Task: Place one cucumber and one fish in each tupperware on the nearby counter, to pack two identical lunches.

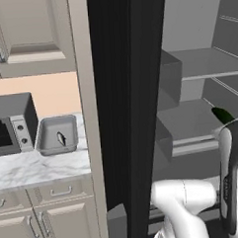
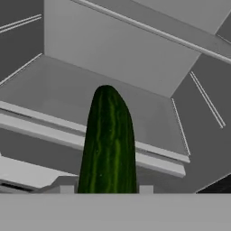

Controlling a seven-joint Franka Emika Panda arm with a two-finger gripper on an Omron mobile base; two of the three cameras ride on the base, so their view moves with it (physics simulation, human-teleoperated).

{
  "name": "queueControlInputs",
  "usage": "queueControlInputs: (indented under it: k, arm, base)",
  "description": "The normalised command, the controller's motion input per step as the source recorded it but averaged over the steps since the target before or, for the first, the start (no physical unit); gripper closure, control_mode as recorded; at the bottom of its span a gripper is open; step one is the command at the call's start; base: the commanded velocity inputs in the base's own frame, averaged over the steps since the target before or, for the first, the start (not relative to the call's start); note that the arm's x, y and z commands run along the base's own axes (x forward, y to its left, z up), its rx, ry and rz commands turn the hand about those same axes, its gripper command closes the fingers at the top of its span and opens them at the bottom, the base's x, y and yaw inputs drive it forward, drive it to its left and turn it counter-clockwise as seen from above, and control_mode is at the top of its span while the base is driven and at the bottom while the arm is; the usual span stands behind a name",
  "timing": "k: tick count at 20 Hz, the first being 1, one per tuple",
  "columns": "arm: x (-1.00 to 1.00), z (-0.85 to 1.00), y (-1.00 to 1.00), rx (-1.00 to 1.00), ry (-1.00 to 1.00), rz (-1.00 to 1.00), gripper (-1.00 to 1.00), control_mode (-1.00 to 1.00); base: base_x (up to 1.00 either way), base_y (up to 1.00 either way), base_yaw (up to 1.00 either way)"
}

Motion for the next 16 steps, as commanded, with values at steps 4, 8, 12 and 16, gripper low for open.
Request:
queueControlInputs:
  k: [4,8,12,16]
  arm:
    - [-0.51,-0.11,-0.01,0.0,0.0,0.13,1.0,-1.0]
    - [-0.25,-0.21,0.15,0.0,0.0,0.08,1.0,1.0]
    - [0.0,0.0,0.0,0.0,0.0,0.0,1.0,1.0]
    - [0.0,0.0,0.0,0.0,0.0,0.0,1.0,1.0]
  base:
    - [0.0,0.0,0.0]
    - [-0.08,0.1,0.02]
    - [-0.44,0.29,0.05]
    - [-0.96,-0.05,0.0]
